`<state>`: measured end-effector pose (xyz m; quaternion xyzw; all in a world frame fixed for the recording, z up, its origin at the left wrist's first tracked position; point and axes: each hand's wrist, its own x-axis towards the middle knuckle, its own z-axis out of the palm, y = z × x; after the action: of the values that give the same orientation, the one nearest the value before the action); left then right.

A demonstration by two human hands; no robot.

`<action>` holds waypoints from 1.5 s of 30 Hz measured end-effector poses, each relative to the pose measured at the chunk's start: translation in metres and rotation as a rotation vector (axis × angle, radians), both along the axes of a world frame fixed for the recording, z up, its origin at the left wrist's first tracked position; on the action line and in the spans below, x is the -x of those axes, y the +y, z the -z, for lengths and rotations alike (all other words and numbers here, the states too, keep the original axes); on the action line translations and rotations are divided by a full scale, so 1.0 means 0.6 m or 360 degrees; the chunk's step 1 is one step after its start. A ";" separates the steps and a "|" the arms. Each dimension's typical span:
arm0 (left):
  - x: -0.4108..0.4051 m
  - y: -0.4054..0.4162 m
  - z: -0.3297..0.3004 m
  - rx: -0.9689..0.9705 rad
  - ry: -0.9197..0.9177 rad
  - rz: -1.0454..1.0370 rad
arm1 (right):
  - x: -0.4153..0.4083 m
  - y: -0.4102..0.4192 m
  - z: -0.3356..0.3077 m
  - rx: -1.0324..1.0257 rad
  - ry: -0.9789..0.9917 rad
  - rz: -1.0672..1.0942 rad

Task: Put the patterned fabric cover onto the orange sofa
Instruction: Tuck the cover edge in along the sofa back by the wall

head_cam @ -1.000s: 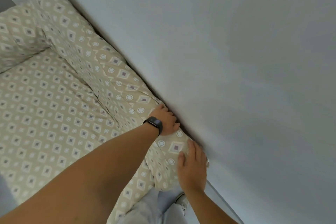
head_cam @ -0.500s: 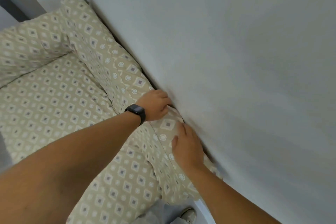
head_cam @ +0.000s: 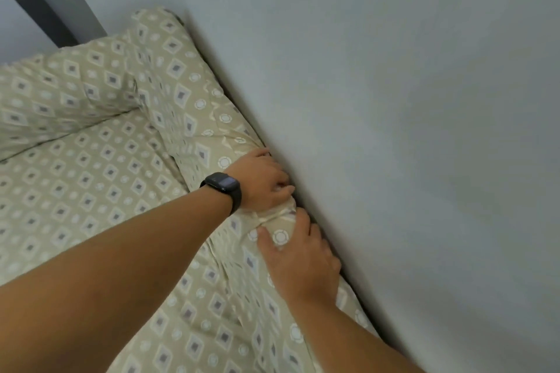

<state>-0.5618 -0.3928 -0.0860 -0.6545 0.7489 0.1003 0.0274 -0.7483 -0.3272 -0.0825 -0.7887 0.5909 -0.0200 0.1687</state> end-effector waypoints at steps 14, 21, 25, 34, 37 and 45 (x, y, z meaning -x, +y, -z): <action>-0.159 -0.063 -0.006 0.0199 -0.0215 -0.0549 | -0.017 -0.004 0.008 0.0044 0.0070 0.0059; -0.158 -0.065 0.005 0.0280 -0.0043 -0.0623 | -0.112 -0.047 -0.020 0.0115 -0.0163 -0.0061; -0.181 -0.063 0.022 0.0475 0.0469 -0.0727 | -0.273 -0.146 -0.012 -0.0139 -0.0169 -0.0109; -0.208 -0.067 0.018 0.0534 0.0756 -0.0699 | -0.302 -0.164 0.008 0.0061 -0.0077 -0.0113; -0.295 -0.087 0.003 0.0528 0.0230 -0.0567 | -0.309 -0.165 0.000 -0.0025 -0.0037 -0.0093; -0.402 -0.188 -0.018 -0.0138 -0.0383 -0.0299 | -0.305 -0.173 0.008 -0.0106 -0.0051 -0.0084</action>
<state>-0.3208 -0.5055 -0.0753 -0.7272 0.6705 0.0555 0.1357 -0.5651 -0.4312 -0.0875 -0.7975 0.5675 -0.0085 0.2047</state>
